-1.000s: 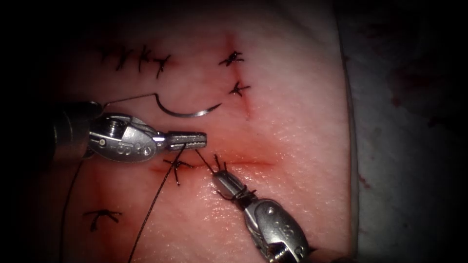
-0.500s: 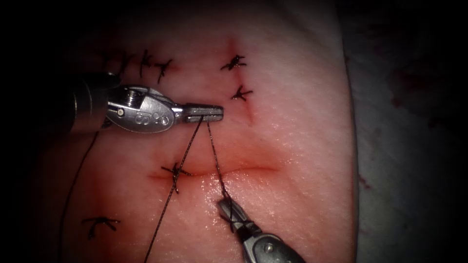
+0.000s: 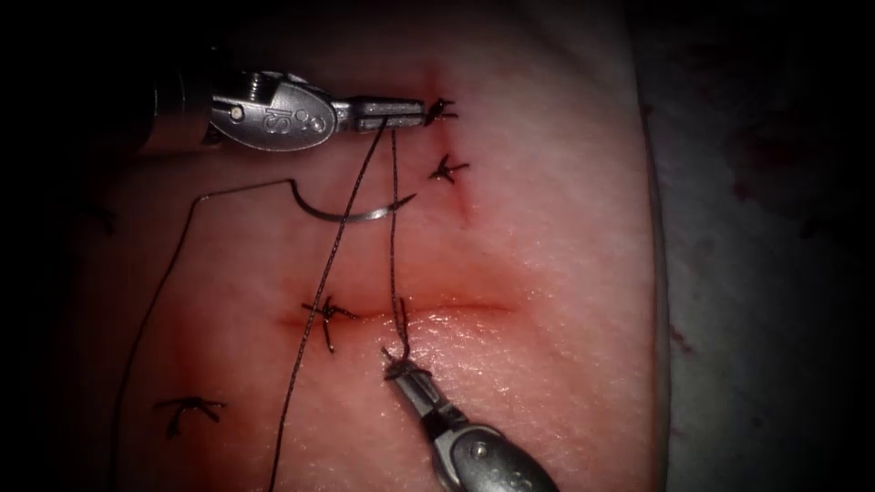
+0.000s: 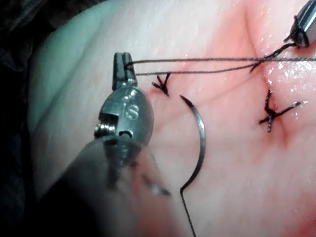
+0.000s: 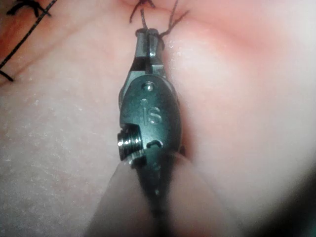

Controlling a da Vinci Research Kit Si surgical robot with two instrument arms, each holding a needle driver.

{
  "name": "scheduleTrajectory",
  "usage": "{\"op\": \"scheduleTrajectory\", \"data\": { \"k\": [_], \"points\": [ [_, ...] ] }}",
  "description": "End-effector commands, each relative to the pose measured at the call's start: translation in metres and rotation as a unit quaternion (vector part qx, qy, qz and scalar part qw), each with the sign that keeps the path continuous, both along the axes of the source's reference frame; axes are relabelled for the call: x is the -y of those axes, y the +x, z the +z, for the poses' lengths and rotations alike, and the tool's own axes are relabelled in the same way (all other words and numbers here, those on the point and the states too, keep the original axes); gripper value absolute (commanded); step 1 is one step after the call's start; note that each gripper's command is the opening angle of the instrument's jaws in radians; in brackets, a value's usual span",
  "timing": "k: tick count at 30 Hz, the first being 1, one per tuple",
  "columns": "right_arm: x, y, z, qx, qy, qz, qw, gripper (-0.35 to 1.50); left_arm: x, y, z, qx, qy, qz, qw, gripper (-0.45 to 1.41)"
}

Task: Wound Closure
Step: Tie the knot by pulling down with the right gripper and up with the left.

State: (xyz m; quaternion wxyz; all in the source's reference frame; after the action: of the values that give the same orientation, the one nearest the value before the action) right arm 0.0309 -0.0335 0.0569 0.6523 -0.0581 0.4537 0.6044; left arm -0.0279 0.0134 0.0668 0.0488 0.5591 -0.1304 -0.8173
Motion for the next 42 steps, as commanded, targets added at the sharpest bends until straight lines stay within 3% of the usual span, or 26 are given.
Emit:
{"op": "scheduleTrajectory", "data": {
  "k": [1,4,9,15,22,28,34,42],
  "points": [
    [-0.0002,0.0013,0.0004,-0.025,0.022,0.007,0.999,-0.35,-0.0005,-0.0005,0.0004,0.001,-0.002,0.001,1.000,-0.45],
    [-0.0009,0.0015,0.0005,-0.065,0.055,0.024,0.996,-0.35,-0.0003,-0.0006,0.0004,0.000,-0.002,0.001,1.000,-0.45],
    [-0.0009,0.0015,0.0004,-0.070,0.054,0.026,0.996,-0.35,-0.0008,-0.0004,0.0005,0.001,-0.001,0.000,1.000,-0.45],
    [0.0009,0.0013,-0.0014,-0.032,0.023,0.005,0.999,-0.35,-0.0031,-0.0002,0.0014,-0.002,0.004,-0.009,1.000,-0.45],
    [0.0028,0.0012,-0.0039,0.013,-0.015,-0.019,1.000,-0.35,-0.0069,0.0002,0.0049,-0.024,-0.005,-0.032,0.999,-0.45],
    [0.0034,0.0008,-0.0044,0.026,-0.048,-0.041,0.998,-0.35,-0.0074,0.0012,0.0074,-0.040,-0.014,-0.036,0.998,-0.45],
    [0.0031,0.0008,-0.0046,0.022,-0.067,-0.050,0.996,-0.35,-0.0086,0.0007,0.0079,-0.044,-0.017,-0.051,0.998,-0.45],
    [0.0016,0.0011,-0.0026,0.021,-0.063,-0.055,0.996,-0.35,-0.0117,-0.0007,0.0109,-0.058,-0.041,-0.064,0.995,-0.45]
  ]
}}
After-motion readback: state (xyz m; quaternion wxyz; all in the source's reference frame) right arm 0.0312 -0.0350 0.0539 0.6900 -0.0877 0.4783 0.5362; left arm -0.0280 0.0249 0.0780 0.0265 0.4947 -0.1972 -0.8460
